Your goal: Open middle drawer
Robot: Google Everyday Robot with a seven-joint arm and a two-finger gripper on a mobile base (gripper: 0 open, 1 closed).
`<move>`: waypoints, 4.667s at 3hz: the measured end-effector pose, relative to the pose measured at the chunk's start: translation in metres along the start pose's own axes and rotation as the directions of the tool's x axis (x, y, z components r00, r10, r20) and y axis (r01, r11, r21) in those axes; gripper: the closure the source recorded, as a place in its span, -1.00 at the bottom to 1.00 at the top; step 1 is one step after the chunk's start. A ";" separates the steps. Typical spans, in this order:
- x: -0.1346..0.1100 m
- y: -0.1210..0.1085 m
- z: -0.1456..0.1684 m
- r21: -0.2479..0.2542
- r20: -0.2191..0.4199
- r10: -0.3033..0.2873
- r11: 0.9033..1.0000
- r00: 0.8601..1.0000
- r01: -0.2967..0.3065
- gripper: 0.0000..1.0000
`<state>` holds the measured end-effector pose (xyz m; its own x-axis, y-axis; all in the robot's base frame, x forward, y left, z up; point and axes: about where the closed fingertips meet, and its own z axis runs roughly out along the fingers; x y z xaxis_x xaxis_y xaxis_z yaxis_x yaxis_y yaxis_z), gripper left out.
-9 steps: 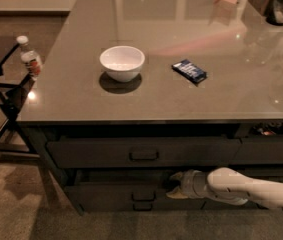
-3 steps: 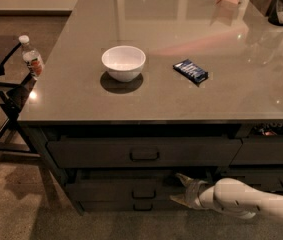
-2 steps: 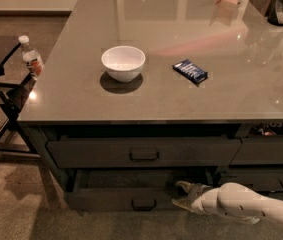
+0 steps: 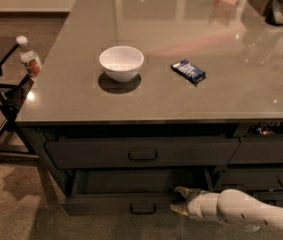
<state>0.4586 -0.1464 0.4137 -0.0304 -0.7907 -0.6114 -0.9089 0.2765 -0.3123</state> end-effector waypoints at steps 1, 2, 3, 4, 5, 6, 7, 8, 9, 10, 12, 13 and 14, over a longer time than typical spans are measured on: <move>0.000 0.000 0.000 0.000 0.000 0.000 1.000 1.000 0.000 0.62; 0.000 0.000 0.000 0.000 0.000 0.000 1.000 1.000 0.000 0.15; 0.000 0.000 0.000 0.000 0.000 0.000 1.000 1.000 0.000 -0.30; 0.000 0.000 0.000 0.000 0.000 0.000 1.000 1.000 0.000 -0.27; 0.000 0.000 0.000 0.000 0.000 0.000 1.000 1.000 0.000 0.19; 0.014 0.014 -0.004 -0.015 0.006 0.011 1.000 1.000 -0.011 0.66; 0.009 0.011 -0.009 -0.015 0.006 0.011 1.000 1.000 -0.011 1.00; 0.007 0.010 -0.011 -0.015 0.006 0.011 1.000 1.000 -0.011 1.00; 0.008 0.019 -0.014 -0.012 0.012 0.015 1.000 1.000 -0.015 1.00; 0.006 0.019 -0.016 -0.012 0.012 0.015 1.000 1.000 -0.015 1.00; 0.006 0.019 -0.016 -0.012 0.012 0.015 1.000 1.000 -0.015 0.16; 0.006 0.019 -0.016 -0.012 0.012 0.015 1.000 1.000 -0.015 -0.31; 0.006 0.019 -0.016 -0.012 0.012 0.015 1.000 1.000 -0.015 -0.25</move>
Offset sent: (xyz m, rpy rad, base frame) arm 0.0000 0.0000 0.0000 0.0000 0.0000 0.0000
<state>0.4345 -0.1545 0.4154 -0.0389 -0.7796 -0.6250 -0.9131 0.2818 -0.2947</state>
